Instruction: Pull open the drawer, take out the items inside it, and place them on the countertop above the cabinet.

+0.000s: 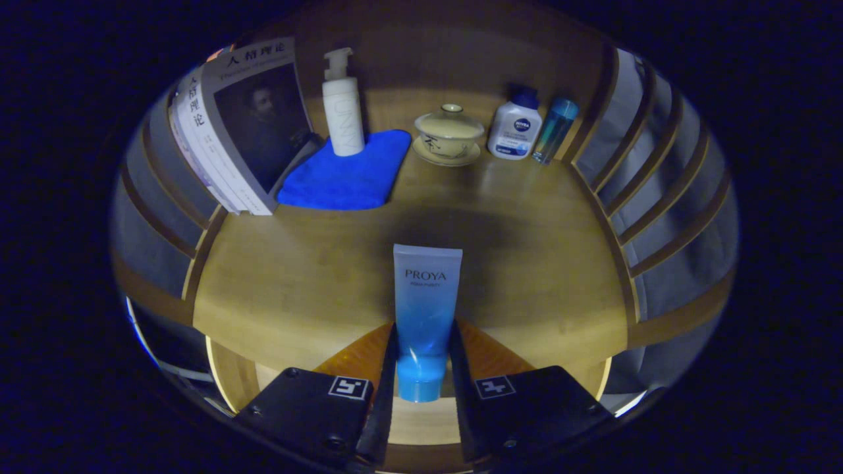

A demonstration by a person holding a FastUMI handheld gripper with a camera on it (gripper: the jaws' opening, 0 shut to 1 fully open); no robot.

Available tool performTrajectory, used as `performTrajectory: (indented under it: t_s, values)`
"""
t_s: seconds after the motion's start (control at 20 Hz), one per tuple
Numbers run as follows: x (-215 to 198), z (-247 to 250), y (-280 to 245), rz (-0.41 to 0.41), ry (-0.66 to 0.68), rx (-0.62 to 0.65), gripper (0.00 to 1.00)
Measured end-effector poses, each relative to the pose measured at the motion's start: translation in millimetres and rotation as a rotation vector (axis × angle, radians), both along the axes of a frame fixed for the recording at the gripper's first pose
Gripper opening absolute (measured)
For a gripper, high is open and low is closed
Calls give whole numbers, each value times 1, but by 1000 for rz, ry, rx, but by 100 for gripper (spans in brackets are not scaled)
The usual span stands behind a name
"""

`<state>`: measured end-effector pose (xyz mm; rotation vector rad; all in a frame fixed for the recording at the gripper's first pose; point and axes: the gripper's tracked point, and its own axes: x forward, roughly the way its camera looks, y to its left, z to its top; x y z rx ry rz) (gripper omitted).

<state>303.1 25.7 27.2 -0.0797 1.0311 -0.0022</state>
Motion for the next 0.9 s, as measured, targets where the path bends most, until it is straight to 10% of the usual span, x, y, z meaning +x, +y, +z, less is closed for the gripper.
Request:
performTrajectory:
  t_s: [0.9]
  values:
    - [-55,41,17,44,-289,103,64]
